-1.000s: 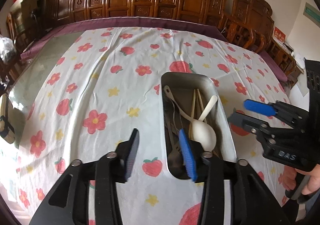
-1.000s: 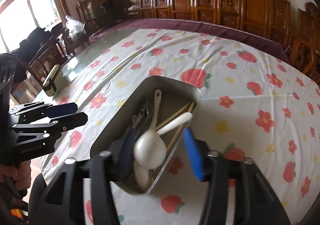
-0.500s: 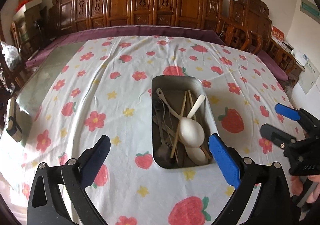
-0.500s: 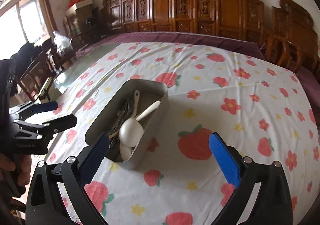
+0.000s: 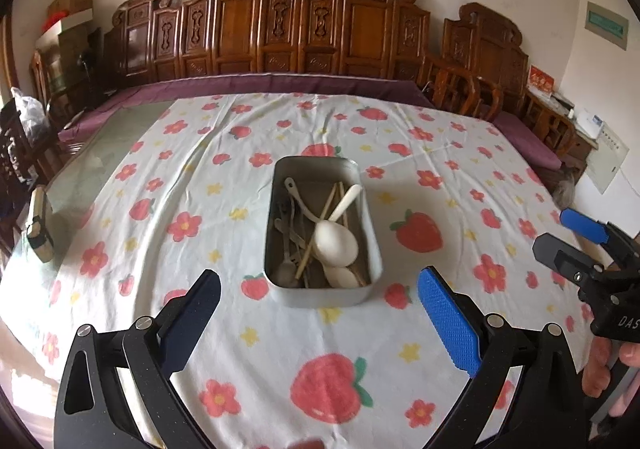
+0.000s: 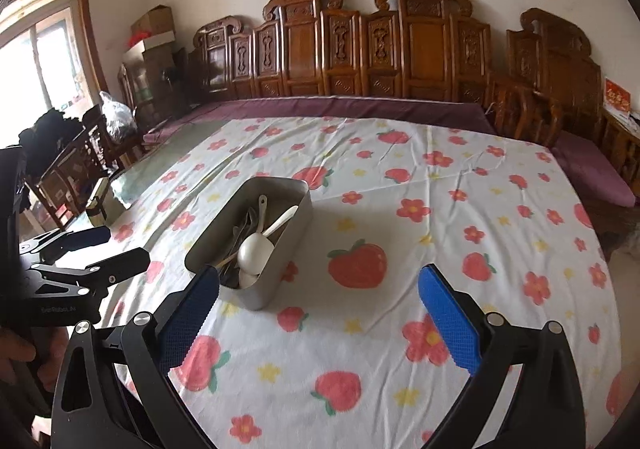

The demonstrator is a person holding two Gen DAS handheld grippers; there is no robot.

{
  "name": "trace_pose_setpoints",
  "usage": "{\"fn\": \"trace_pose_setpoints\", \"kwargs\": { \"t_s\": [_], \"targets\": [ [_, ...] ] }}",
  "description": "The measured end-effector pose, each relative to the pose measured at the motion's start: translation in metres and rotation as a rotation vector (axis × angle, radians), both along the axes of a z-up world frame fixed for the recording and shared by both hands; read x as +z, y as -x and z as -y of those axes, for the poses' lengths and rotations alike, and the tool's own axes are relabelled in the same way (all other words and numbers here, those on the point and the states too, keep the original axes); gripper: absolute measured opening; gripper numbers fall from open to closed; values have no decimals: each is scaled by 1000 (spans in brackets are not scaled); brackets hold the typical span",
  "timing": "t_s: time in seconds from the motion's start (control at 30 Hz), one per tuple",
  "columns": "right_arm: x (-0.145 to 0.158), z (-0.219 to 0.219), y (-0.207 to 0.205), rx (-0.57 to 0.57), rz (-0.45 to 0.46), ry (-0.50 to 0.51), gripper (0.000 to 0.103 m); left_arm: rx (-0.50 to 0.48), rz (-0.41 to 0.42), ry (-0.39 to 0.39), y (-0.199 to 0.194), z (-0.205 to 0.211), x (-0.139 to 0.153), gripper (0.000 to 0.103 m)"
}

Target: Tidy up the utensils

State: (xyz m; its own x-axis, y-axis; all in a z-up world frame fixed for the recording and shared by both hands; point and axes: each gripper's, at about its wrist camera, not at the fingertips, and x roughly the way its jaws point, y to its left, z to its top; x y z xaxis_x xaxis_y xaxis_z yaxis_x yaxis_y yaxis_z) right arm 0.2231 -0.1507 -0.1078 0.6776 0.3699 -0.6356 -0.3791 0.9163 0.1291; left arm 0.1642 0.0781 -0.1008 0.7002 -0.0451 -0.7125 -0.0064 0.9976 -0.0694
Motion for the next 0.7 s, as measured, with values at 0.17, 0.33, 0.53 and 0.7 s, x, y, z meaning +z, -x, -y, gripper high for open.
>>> {"fn": "trace_pose_setpoints", "kwargs": {
  "t_s": [0.17,0.33,0.53,0.7],
  "targets": [
    [12,13,31,-24,36,-14,100,-4,49,5,25,9,15,95],
    [28,23,54,-51,75,-35,100,-8,92,-1,43,20,36,95],
    [67,29,77,-65,158,-60,100,-6,155,-31,61,32,70,95],
    [98,32,93,-65,228,-67,100,-4,206,-23,73,35,95,95]
  ]
}}
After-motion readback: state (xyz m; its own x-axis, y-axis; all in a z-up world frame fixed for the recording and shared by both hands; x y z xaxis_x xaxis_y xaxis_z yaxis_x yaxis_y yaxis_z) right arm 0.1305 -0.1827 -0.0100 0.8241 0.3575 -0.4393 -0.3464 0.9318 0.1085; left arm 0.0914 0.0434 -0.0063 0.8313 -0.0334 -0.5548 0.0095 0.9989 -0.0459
